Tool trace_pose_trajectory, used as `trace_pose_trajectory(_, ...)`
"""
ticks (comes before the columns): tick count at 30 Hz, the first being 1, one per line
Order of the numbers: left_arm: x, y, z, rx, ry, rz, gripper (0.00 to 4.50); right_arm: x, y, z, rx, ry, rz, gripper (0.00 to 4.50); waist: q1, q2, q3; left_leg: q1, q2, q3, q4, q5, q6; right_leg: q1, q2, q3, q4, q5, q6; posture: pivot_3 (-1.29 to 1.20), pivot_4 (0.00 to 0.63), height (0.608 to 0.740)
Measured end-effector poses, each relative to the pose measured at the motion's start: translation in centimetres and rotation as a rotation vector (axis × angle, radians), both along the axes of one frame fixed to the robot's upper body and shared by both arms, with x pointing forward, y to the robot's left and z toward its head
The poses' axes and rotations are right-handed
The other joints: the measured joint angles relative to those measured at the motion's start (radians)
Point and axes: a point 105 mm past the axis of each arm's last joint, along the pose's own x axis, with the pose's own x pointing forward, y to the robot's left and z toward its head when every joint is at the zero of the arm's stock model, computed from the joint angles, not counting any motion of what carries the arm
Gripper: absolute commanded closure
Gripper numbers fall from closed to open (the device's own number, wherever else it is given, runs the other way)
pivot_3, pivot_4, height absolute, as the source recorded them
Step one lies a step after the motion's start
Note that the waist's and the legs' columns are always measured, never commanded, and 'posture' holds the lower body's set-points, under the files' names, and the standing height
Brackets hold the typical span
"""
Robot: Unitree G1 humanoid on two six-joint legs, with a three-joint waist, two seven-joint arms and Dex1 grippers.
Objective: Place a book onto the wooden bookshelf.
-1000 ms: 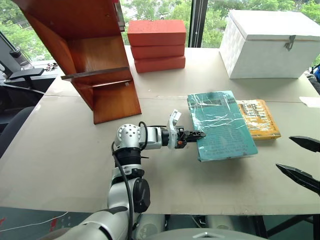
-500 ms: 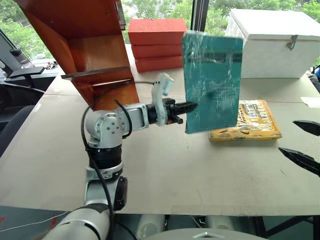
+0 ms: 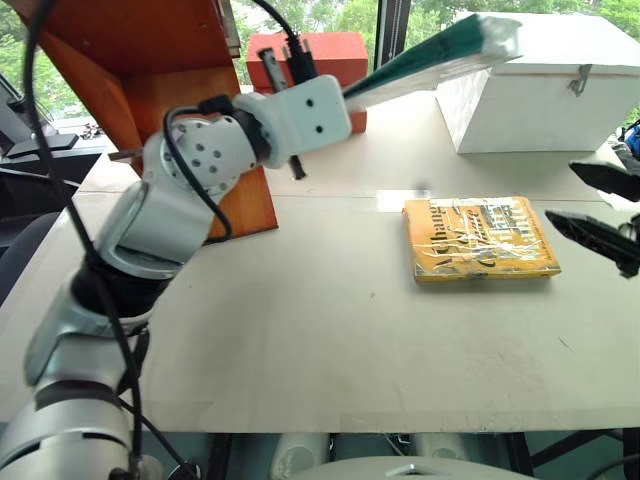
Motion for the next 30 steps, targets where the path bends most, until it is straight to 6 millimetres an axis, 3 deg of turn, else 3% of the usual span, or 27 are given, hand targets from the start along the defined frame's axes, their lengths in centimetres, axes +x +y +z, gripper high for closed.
trace_pose_trajectory(5, 0.0, 3.5, -1.7, 0.038, 0.008, 0.211, 4.46, 1.7, 0.6, 1.1, 0.054, -0.014, 0.049, 0.0, 0.0, -0.002, 0.002, -0.004, 0.001, 0.0, 0.002, 0.0, 0.0, -0.002, -0.001, 0.0, 0.0, -0.001, 0.003, 0.0, 0.15, 0.74)
trace_pose_trajectory(10, -1.8, 6.8, -2.2, 0.015, -0.013, 0.422, 4.46, 3.5, 1.3, 0.9, 0.082, 0.005, 0.099, 0.0, -0.003, -0.004, 0.003, -0.01, 0.0, -0.001, 0.003, 0.002, -0.003, -0.008, -0.002, -0.001, 0.002, -0.001, 0.004, 0.0, 0.15, 0.74)
trace_pose_trajectory(18, -3.8, 9.3, -2.4, -0.109, -0.044, 0.633, 4.46, 4.9, 1.7, 0.8, 0.083, 0.013, 0.141, 0.0, -0.003, -0.003, 0.003, -0.01, 0.0, -0.001, 0.003, 0.0, 0.0, -0.009, -0.002, -0.001, 0.004, -0.001, 0.004, 0.0, 0.15, 0.74)
trace_pose_trajectory(23, -4.4, 9.1, -2.5, -0.124, -0.068, 0.648, 4.46, 5.3, 1.8, 0.8, 0.078, 0.006, 0.157, 0.0, 0.0, -0.003, 0.003, -0.01, 0.0, -0.002, 0.003, 0.0, 0.0, -0.009, -0.003, -0.001, 0.004, -0.001, 0.004, 0.0, 0.15, 0.74)
trace_pose_trajectory(27, -4.4, 8.9, -2.7, -0.055, -0.084, 0.665, 4.46, 5.4, 2.0, 0.5, 0.071, 0.014, 0.172, 0.0, 0.0, -0.003, 0.003, -0.01, -0.001, -0.002, 0.003, 0.0, 0.0, -0.009, -0.003, -0.001, 0.004, -0.001, 0.004, 0.0, 0.15, 0.74)
trace_pose_trajectory(30, -4.6, 9.8, -3.2, 0.047, -0.075, 0.737, 4.46, 5.5, 2.0, 0.4, 0.066, 0.016, 0.167, 0.0, -0.002, -0.003, 0.003, -0.01, -0.001, -0.001, 0.003, 0.0, 0.0, -0.009, -0.003, -0.001, 0.004, -0.001, 0.004, 0.0, 0.15, 0.74)
